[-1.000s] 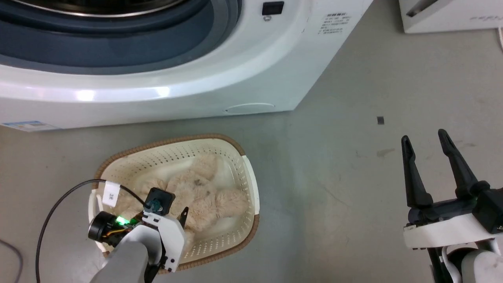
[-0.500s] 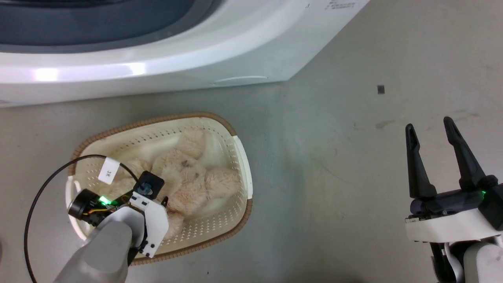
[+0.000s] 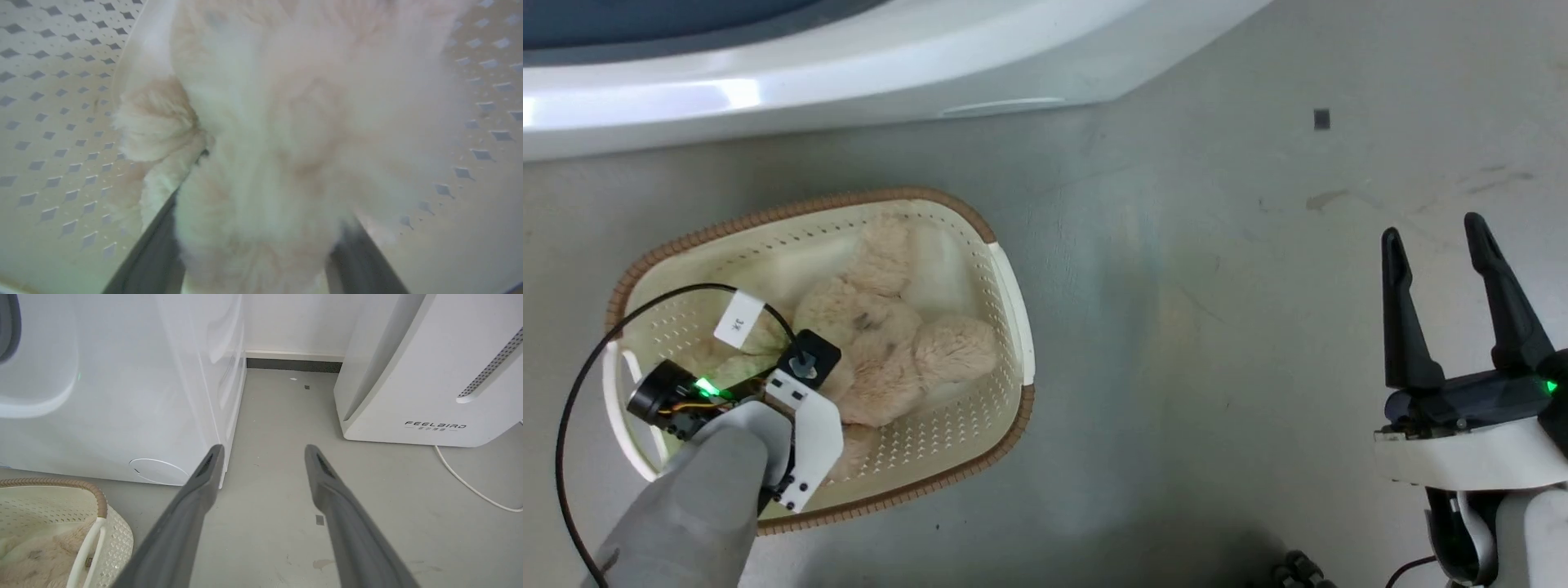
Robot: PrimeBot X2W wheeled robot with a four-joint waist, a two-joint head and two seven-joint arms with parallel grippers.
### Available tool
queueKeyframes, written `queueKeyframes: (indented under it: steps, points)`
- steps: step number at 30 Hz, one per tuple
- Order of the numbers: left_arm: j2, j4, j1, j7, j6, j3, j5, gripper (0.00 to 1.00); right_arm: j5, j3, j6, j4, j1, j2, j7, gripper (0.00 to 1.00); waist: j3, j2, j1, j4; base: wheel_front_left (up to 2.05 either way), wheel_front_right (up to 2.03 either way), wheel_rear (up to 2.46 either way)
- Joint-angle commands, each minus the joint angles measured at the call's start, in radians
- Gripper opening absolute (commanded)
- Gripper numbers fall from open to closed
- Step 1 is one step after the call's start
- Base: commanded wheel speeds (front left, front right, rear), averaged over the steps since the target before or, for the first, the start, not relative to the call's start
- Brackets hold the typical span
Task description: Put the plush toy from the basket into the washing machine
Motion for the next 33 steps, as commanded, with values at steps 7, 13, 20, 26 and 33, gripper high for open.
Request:
queueKeyframes:
  steps: [7, 13, 20, 26, 33]
  points:
    - [0.014, 0.098, -0.050, 0.005, -0.011, -0.065, -0.063, 0.00, 0.004, -0.007, -0.001, -0.006, -0.044, 0.000, -0.025, 1.00, 0.040, 0.0000, -0.0001, -0.005, 0.00, 0.00, 0.00]
    - [0.014, 0.119, -0.029, -0.041, -0.013, -0.085, -0.103, 0.00, 0.007, -0.007, -0.001, 0.014, -0.050, 0.000, -0.030, 1.00, -0.011, 0.0000, -0.0001, -0.004, 0.00, 0.00, 0.00]
    - [-0.010, 0.119, 0.045, -0.137, 0.005, -0.047, -0.160, 0.00, 0.003, -0.005, -0.001, 0.043, -0.036, 0.000, -0.030, 1.00, -0.122, 0.0000, -0.0001, 0.001, 0.00, 0.00, 0.00]
    - [-0.037, 0.113, 0.122, -0.238, 0.039, -0.015, -0.203, 0.00, -0.004, -0.008, -0.001, 0.077, -0.001, 0.000, -0.030, 1.00, -0.253, 0.0000, -0.0001, 0.018, 0.00, 0.00, 0.00]
    - [-0.034, -0.014, 0.215, -0.258, 0.071, 0.025, -0.226, 0.00, -0.013, -0.004, -0.001, 0.109, 0.044, 0.000, -0.030, 1.00, -0.385, 0.0000, -0.0001, 0.053, 0.00, 0.00, 0.00]
